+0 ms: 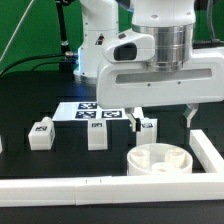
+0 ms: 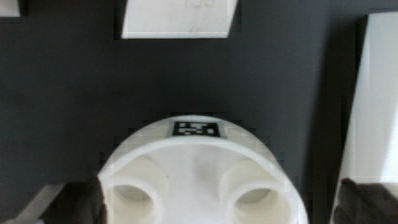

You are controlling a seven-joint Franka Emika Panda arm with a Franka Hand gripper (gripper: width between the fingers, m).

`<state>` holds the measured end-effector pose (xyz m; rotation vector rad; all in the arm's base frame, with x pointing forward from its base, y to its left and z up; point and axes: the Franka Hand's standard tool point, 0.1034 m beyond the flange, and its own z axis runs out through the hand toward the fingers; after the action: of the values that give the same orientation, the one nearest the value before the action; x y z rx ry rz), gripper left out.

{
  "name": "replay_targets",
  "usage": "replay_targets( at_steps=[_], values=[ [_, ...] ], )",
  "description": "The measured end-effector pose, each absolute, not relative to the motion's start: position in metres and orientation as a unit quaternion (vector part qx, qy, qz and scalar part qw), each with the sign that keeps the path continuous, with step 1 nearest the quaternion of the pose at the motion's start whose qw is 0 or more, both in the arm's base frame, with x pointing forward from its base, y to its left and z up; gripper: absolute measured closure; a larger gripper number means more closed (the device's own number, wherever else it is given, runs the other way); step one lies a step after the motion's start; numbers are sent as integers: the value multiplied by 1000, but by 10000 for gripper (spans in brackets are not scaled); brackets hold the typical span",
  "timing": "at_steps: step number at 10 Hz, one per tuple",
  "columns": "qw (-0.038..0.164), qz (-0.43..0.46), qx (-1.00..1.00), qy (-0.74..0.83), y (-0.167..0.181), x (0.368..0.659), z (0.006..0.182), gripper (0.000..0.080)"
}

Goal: Assemble stool

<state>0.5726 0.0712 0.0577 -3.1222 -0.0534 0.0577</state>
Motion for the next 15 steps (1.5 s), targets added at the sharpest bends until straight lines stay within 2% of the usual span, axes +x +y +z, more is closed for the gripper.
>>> replay_targets(
  at_steps=[2, 3, 6, 8, 9, 10, 11, 13, 15],
  values=[
    [4, 129, -992, 0, 57, 549, 58, 151],
    [13, 183, -983, 23, 54, 546, 60, 151],
    [10, 277, -960, 27, 55, 545, 57, 151],
    [7, 357, -934, 27, 54, 533, 55, 151],
    [10, 411, -911, 35, 56, 529, 48, 151],
    [19, 471, -880, 52, 58, 527, 49, 151],
    [20, 459, -887, 51, 56, 538, 41, 151],
    [20, 458, -887, 50, 58, 537, 42, 151],
    [18, 454, -889, 55, 62, 533, 30, 151]
  ],
)
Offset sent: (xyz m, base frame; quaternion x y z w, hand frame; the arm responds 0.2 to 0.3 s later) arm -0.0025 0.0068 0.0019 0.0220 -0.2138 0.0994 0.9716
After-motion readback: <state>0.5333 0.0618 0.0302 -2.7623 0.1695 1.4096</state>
